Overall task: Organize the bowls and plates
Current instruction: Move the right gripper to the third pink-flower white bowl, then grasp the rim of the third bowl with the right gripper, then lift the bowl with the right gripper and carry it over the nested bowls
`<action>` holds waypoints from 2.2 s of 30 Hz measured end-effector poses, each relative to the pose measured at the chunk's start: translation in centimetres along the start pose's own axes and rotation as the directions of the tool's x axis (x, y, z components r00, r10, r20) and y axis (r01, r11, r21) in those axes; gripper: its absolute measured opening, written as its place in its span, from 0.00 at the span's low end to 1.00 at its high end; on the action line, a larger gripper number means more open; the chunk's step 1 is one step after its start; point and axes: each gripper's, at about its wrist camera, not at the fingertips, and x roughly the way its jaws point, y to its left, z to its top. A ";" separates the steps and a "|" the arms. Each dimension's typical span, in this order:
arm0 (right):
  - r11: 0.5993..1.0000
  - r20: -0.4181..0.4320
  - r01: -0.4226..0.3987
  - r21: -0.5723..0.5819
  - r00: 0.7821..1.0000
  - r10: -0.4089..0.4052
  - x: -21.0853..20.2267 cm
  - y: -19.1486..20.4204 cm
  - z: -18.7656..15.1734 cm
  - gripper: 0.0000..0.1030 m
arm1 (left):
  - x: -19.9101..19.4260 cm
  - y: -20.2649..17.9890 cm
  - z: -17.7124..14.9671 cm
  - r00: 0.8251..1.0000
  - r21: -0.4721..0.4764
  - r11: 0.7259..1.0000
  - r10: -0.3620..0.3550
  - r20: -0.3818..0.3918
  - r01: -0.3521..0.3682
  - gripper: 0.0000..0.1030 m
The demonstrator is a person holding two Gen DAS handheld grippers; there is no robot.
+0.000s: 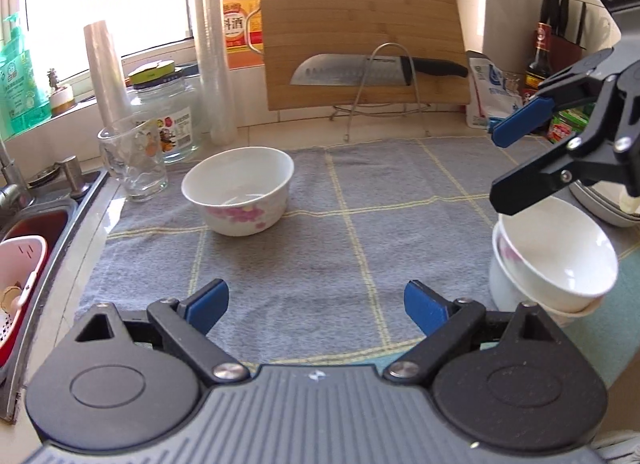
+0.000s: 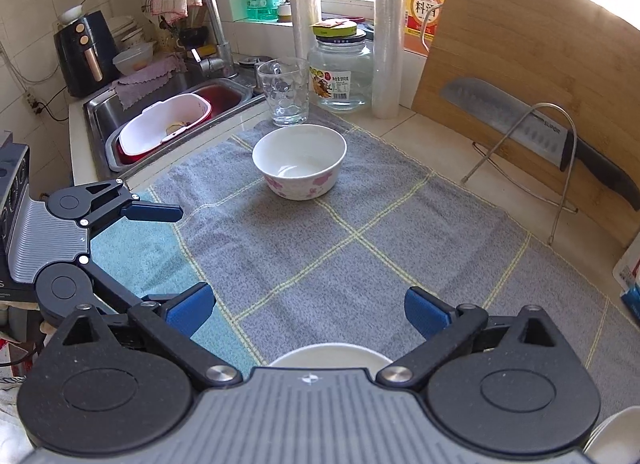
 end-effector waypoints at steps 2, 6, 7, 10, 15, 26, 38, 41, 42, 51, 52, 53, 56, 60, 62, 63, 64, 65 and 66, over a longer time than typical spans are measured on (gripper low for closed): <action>1.000 -0.005 -0.001 -0.021 1.000 0.001 0.7 0.2 1.3 1.00 | 0.6 0.8 0.2 1.000 -0.006 1.000 0.014 0.007 -0.014 0.92; 0.999 -0.009 -0.010 -0.044 1.000 0.010 2.2 0.0 4.0 1.00 | 1.8 2.1 1.0 0.999 -0.016 0.999 0.038 0.019 -0.038 0.92; 0.999 -0.010 -0.014 -0.048 1.000 0.014 2.6 -0.1 4.6 1.00 | 2.1 2.4 1.2 0.999 -0.015 0.999 0.039 0.024 -0.039 0.92; 0.998 -0.015 -0.028 -0.050 1.000 0.028 4.0 -0.5 6.5 1.00 | 3.3 3.2 1.8 0.998 -0.013 0.999 0.049 0.031 -0.049 0.92; 0.997 -0.046 -0.049 -0.059 0.998 0.046 7.1 -1.0 8.8 1.00 | 5.5 4.3 2.1 0.998 -0.019 0.998 0.058 0.032 -0.058 0.92; 0.995 -0.146 -0.077 -0.064 0.987 0.067 14.2 -2.4 11.6 0.94 | 8.7 5.8 2.5 0.998 -0.023 0.998 0.052 0.025 -0.052 0.92; 0.993 -0.173 -0.100 -0.061 0.981 0.088 18.3 -2.8 13.4 0.79 | 10.2 6.0 2.9 0.999 0.001 1.000 0.030 0.022 -0.030 0.91; 0.993 -0.171 -0.108 -0.051 0.980 0.098 18.7 -2.9 13.6 0.77 | 10.3 6.1 3.2 0.999 -0.001 1.000 0.026 0.029 -0.026 0.91; 0.993 -0.172 -0.111 -0.049 0.980 0.101 18.9 -3.0 13.6 0.76 | 10.4 6.1 3.3 0.999 0.000 1.000 0.024 0.032 -0.024 0.91; 0.991 -0.171 -0.123 -0.048 0.979 0.113 19.4 -3.1 13.6 0.68 | 10.6 6.0 3.5 0.999 0.020 1.000 0.015 0.039 -0.016 0.89; 0.991 -0.170 -0.124 -0.048 0.979 0.114 19.4 -3.1 13.6 0.67 | 10.7 6.0 3.5 0.999 0.021 1.000 0.013 0.039 -0.014 0.88; 0.991 -0.171 -0.123 -0.049 0.979 0.113 19.4 -3.1 13.6 0.66 | 10.7 6.0 3.5 0.999 0.021 1.000 0.010 0.038 -0.011 0.87; 0.991 -0.173 -0.126 -0.050 0.978 0.116 19.5 -3.1 13.7 0.64 | 10.7 6.0 3.6 0.999 0.028 1.000 0.002 0.038 -0.003 0.85; 0.990 -0.172 -0.137 -0.045 0.977 0.127 19.6 -3.1 13.7 0.61 | 10.7 6.0 3.6 0.999 0.030 1.000 -0.001 0.040 0.000 0.85; 0.990 -0.173 -0.137 -0.044 0.977 0.128 19.7 -3.1 13.7 0.61 | 10.7 6.1 3.6 0.999 0.028 1.000 -0.003 0.037 0.002 0.85; 0.989 -0.174 -0.138 -0.048 0.976 0.128 19.7 -3.0 13.6 0.61 | 10.7 6.1 3.7 0.999 0.028 1.000 -0.004 0.035 0.003 0.85; 0.989 -0.175 -0.144 -0.047 0.976 0.133 19.7 -3.0 13.6 0.61 | 10.7 6.1 3.7 0.999 0.029 1.000 -0.004 0.034 0.003 0.84; 0.988 -0.174 -0.149 -0.046 0.975 0.139 19.7 -3.0 13.6 0.61 | 10.7 6.1 3.7 0.999 0.029 1.000 -0.004 0.035 0.003 0.84; 0.988 -0.172 -0.148 -0.047 0.975 0.138 19.7 -2.9 13.6 0.61 | 10.7 6.1 3.7 0.999 0.029 1.000 -0.004 0.035 0.003 0.84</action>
